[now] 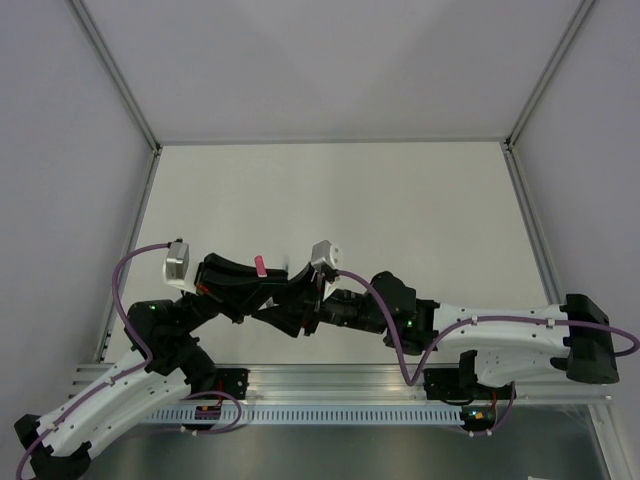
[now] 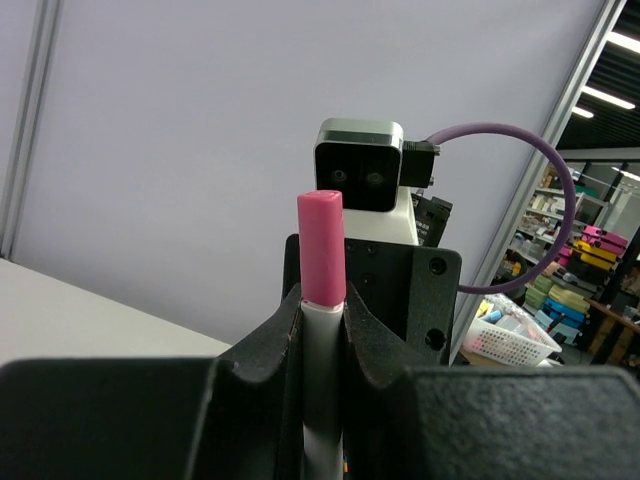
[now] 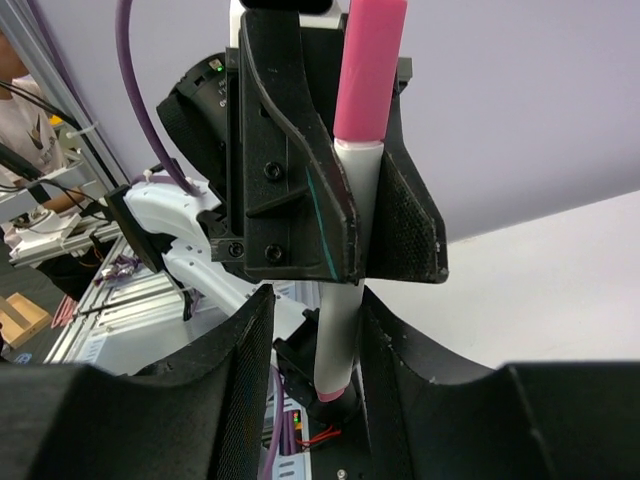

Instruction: Insert the pens into the pen caps

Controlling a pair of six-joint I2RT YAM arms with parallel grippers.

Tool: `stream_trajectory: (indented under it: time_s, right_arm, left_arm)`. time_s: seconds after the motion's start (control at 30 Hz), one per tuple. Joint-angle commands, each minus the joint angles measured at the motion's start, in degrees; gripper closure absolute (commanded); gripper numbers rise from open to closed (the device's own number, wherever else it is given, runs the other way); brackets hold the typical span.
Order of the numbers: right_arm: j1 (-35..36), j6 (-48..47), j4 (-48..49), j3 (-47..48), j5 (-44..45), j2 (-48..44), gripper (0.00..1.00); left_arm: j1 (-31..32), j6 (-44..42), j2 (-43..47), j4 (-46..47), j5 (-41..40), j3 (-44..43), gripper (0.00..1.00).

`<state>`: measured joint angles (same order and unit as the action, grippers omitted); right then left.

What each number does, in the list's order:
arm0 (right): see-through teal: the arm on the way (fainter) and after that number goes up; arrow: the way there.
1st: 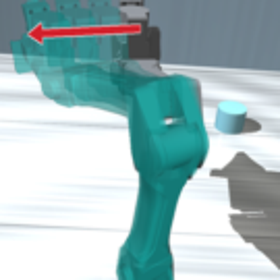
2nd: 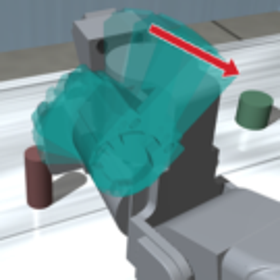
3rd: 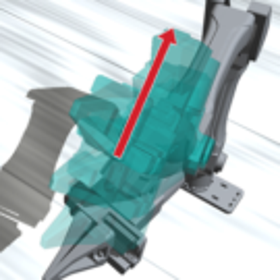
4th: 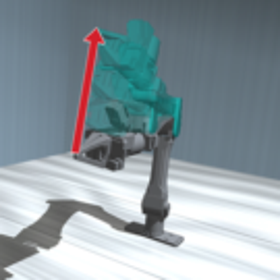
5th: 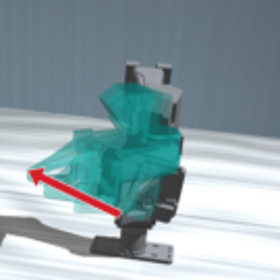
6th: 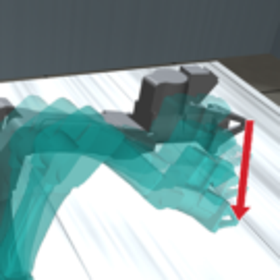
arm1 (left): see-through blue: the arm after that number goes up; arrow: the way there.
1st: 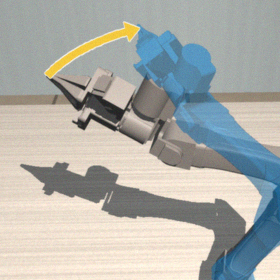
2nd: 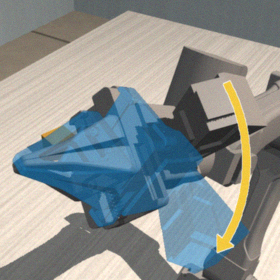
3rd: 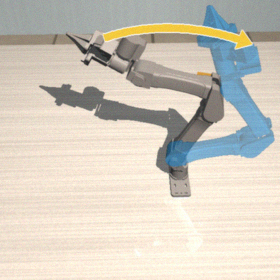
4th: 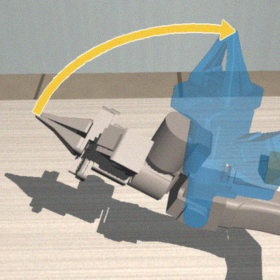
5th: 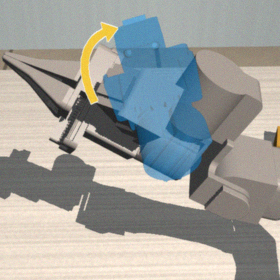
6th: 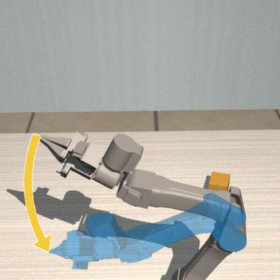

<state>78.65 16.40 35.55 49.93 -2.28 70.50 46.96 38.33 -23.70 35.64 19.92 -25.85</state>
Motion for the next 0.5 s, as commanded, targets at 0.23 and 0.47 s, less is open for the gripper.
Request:
stream_trajectory:
  time_s: [0.23, 0.47]
  right_arm:
    - [0.27, -0.85, -1.19, 3.94, -1.58, 3.24, 0.61]
    - [0.27, -1.28, -1.97, 5.61, -2.02, 4.64, 0.62]
  left_arm:
    - [-0.2, -0.09, 0.5, 0.22, -0.06, 0.18, 0.98]
    - [-0.2, 0.61, 0.24, 0.57, 2.05, 0.01, 0.98]
